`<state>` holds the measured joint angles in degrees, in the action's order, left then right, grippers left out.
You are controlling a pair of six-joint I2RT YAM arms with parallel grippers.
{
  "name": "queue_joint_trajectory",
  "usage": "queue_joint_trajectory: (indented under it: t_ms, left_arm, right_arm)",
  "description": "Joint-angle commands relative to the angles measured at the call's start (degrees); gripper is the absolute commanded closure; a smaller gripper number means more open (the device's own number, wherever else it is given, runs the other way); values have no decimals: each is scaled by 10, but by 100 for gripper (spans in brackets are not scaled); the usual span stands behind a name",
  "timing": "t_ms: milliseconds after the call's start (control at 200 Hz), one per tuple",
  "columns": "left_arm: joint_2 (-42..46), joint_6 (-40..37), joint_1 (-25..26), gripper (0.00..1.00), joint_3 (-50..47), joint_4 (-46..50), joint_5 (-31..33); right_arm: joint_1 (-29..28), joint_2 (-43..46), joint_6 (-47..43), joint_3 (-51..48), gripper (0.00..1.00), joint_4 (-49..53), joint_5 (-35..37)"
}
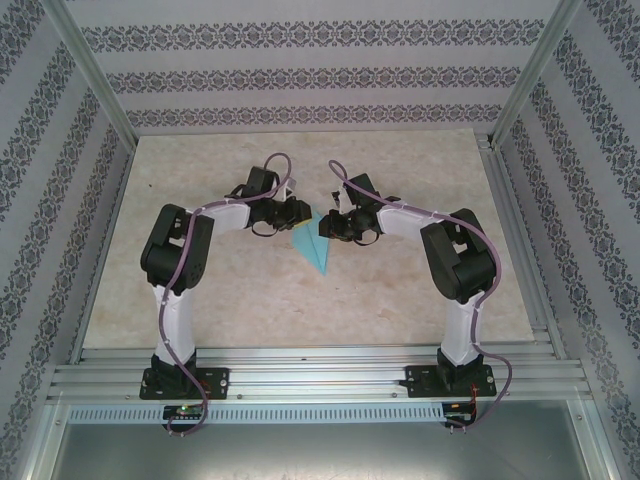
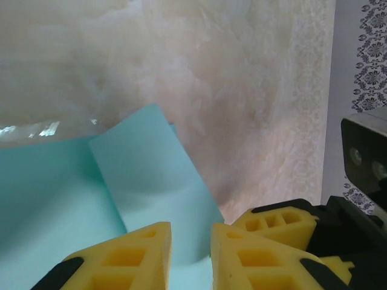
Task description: Fold a paper plane with a square sheet of paper (fold left side to right side)
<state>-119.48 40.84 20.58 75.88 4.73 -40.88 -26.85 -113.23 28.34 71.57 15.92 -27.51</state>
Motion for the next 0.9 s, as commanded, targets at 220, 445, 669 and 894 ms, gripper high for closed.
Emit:
queue_joint_trajectory:
  t_ms: [220, 445, 669, 894]
  left_arm:
    - [-68, -36, 9, 76, 73, 35, 1]
    - [-78, -55, 9, 76, 73, 60, 31]
    - [-85, -60, 9, 77, 70, 68, 46]
    - [-90, -69, 10, 79, 63, 77, 66]
  right_arm:
    - [2, 15, -1, 13, 75, -7, -1]
    - [-40, 40, 29, -17, 79, -44, 3]
    - [-57, 3, 46, -14, 80, -65, 16]
    - [-57, -28, 42, -8, 80, -37, 25]
